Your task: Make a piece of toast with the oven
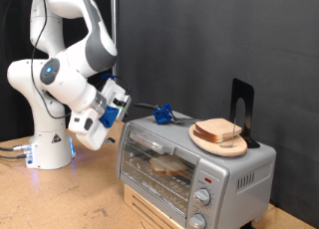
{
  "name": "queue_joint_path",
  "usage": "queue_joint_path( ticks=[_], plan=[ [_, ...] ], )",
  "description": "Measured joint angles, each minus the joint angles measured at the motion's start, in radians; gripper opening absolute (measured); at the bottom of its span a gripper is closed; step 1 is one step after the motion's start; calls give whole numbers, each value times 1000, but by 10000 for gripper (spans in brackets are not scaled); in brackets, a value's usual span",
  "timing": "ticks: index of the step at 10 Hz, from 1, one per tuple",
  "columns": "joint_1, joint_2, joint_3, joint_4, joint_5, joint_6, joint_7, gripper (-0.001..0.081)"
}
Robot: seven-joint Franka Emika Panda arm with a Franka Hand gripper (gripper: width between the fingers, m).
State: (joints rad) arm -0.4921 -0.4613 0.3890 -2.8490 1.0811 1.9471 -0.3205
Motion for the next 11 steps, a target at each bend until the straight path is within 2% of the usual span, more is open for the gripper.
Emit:
queue_joint_path(
  ticks=[3,5,6,7,8,9,10,11],
  plan=[
    [-67,-53,-106,0,37,9,-22,808],
    [-118,-54,-172,41,1,-30,-22,808],
    [-137,-53,-190,54,-27,-57,-22,808],
    [-136,-52,-187,54,-24,-56,-22,808],
    [-137,-41,-199,69,-49,-142,-19,808],
    [-143,-12,-228,108,-84,-239,-10,808],
    [-151,40,-245,164,-111,-293,17,808],
    [-151,104,-245,220,-119,-301,49,808]
  ],
)
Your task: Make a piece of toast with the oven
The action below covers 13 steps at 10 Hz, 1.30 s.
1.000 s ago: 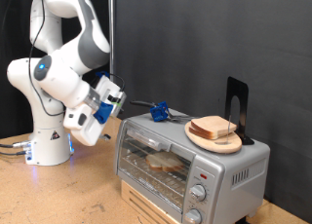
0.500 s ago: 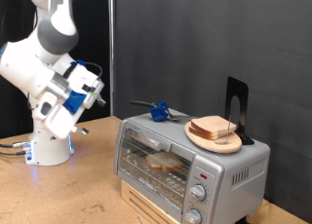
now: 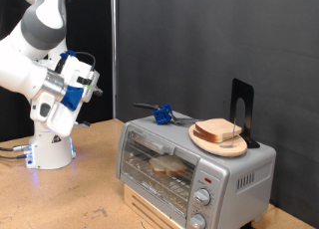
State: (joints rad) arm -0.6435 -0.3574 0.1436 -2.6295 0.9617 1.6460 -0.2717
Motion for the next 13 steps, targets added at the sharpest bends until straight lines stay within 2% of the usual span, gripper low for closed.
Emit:
queue_joint_path(
  ticks=[3,4,5,7,8,11,12,13],
  plan=[
    [2,170,6,142,50,-11,25,808],
    [3,210,20,168,99,78,51,808],
    [8,221,49,175,128,168,90,808],
    [3,229,41,181,108,80,95,808],
    [6,250,49,201,108,72,126,808],
    [26,384,95,316,150,74,216,808],
    [30,434,108,358,171,66,220,808],
    [37,479,121,395,199,103,212,808]
  ],
)
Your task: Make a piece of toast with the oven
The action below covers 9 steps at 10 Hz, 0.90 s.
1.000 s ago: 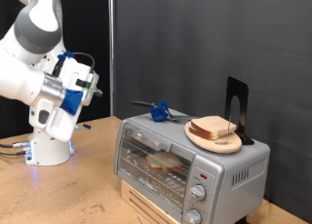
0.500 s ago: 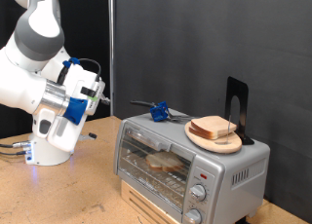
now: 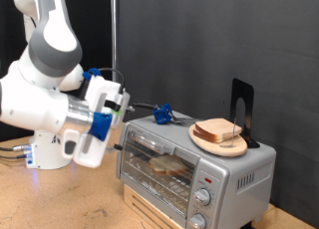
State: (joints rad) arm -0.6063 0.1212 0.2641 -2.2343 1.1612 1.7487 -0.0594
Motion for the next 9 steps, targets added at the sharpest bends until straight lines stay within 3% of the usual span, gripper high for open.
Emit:
queue_joint_path(
  ticks=[3,6,7,9],
  plan=[
    [67,67,44,46,110,376,-1,808],
    [33,89,29,81,35,126,10,808],
    [32,134,30,128,16,83,-7,808],
    [45,242,41,227,14,100,-44,808]
  ],
)
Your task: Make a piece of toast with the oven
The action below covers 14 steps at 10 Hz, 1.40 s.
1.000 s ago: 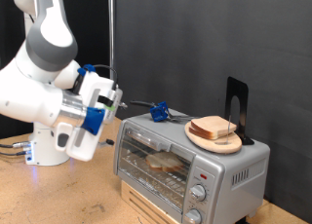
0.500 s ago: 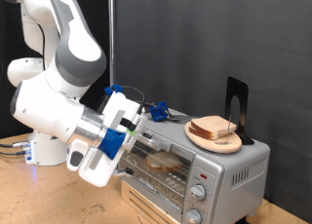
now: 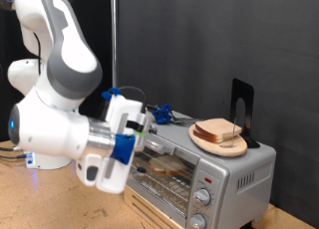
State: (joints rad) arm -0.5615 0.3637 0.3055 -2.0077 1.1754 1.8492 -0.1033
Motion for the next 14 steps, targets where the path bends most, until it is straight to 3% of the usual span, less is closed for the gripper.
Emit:
queue_joint_path(
  ticks=[4,7,9,11,14],
  plan=[
    [46,186,3,188,-25,63,-23,808],
    [42,185,3,179,-25,38,-28,808],
    [53,210,3,181,-24,121,-55,808],
    [60,266,4,219,-25,160,-108,808],
    [59,365,-2,314,-51,142,-120,808]
  ],
)
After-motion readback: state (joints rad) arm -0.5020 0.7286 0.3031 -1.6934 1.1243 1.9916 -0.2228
